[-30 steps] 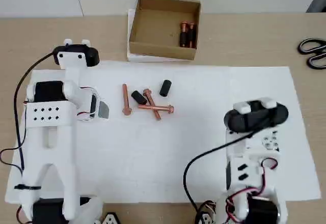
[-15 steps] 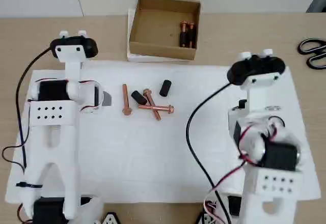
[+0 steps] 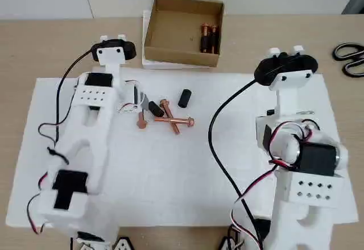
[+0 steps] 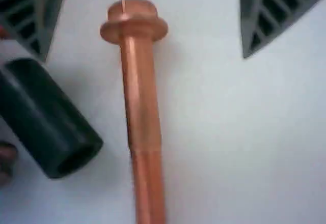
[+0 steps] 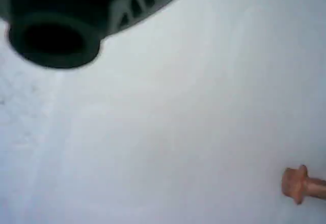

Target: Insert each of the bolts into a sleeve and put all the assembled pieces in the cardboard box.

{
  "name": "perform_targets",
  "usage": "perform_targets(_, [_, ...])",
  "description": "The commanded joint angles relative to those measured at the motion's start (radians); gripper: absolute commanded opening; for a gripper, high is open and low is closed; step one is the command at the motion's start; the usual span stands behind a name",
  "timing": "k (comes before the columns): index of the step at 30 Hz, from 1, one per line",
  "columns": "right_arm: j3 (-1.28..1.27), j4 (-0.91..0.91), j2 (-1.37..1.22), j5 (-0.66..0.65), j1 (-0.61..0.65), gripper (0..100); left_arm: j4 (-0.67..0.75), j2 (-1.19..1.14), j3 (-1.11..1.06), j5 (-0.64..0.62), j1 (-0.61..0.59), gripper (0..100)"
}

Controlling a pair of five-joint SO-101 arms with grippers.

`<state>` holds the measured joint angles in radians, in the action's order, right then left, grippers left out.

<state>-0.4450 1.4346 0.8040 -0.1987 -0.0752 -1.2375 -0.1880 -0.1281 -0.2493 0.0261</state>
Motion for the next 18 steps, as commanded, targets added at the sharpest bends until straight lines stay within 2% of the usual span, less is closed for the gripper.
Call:
perform_targets(1, [0.055, 0.005, 0.004, -0.002, -0.004, 0.4, 0.017, -0.080, 0.107, -0.025, 0.008, 23])
perform_targets(6, [0.055, 0.005, 0.005, -0.002, -0.004, 0.4, 0.017, -0.176, 0.163, -0.046, 0.003, 23])
perform_targets(13, [0.055, -0.002, 0.005, -0.002, -0.001, 0.4, 0.018, -0.207, 0.163, -0.046, 0.009, 13])
perform_targets(18, [0.055, -0.004, 0.005, 0.000, 0.001, 0.4, 0.017, -0.212, 0.160, -0.046, 0.009, 12])
